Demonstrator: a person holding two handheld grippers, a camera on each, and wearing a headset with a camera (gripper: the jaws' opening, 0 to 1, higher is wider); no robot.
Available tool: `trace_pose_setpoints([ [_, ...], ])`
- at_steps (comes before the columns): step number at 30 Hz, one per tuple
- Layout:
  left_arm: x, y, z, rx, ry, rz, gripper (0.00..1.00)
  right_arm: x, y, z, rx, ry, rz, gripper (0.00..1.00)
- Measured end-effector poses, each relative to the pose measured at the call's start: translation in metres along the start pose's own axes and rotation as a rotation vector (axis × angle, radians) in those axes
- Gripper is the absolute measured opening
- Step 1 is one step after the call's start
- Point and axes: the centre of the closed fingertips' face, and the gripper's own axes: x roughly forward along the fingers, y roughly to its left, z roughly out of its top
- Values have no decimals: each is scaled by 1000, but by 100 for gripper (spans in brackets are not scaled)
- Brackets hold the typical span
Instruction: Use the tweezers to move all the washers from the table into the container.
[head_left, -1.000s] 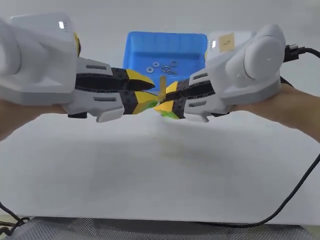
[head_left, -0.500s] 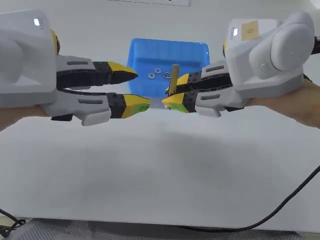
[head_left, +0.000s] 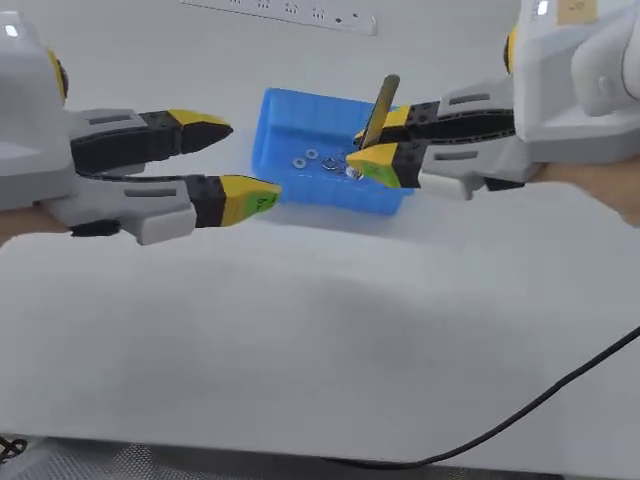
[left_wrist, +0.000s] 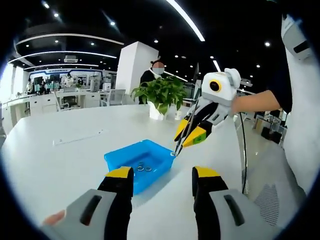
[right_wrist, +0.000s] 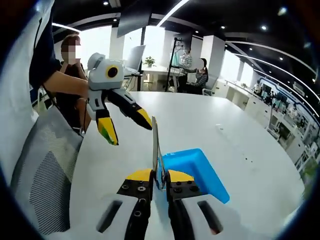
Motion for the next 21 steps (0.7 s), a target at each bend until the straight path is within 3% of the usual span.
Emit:
trace_pose_setpoints([
  [4, -8, 9, 6, -52, -53, 31, 52, -5, -25, 3, -12, -2, -50, 11],
  [6, -10, 10, 13, -75, -98, 38, 52, -7, -27, 5, 0, -9, -65, 11],
  [7, -11, 11, 13, -76, -101, 42, 53, -6, -34, 3, -2, -6, -77, 11],
  [13, -6, 14, 14, -72, -103, 75, 59, 6, -58, -9, 11, 15, -86, 11],
  [18, -6, 16, 7, -69, -73, 85, 61, 21, -73, -29, 44, 45, -90, 11],
  [21, -6, 17, 2, -82, -54, 95, 69, 31, -80, -40, 69, 53, -87, 11],
])
